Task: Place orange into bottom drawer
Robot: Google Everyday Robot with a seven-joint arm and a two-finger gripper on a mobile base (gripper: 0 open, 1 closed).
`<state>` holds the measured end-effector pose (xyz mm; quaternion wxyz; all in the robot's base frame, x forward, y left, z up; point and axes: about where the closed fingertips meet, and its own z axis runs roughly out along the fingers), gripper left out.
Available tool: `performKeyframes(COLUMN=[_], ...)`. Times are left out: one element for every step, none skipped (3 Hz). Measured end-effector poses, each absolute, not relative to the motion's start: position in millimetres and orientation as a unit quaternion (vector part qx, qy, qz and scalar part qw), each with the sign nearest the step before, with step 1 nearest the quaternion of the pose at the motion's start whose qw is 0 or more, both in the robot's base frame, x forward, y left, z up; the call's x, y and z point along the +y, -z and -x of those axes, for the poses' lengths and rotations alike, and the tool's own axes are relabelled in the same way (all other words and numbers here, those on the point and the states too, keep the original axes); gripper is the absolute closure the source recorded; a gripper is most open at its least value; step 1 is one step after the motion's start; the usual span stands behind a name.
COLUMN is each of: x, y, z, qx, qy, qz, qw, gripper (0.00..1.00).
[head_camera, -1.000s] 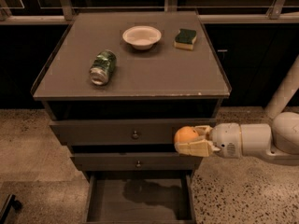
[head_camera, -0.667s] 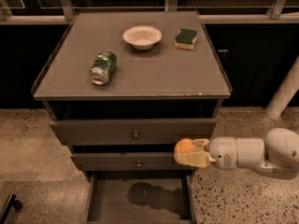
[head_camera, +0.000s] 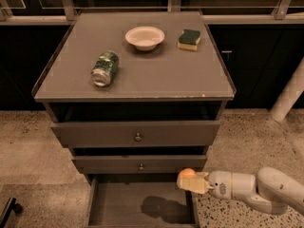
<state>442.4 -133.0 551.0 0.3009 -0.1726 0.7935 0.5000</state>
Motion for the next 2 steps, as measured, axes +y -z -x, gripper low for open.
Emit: performKeyframes(x=[-132.9,-130.2], y=[-551.0,-522.2], z=[-442.5,-453.3], qx=[0.793,0.791], qy=[-0.500,-0.516], qz=[0.173,0.157], qw=[0.301,0.290], gripper=[1.00,1.00])
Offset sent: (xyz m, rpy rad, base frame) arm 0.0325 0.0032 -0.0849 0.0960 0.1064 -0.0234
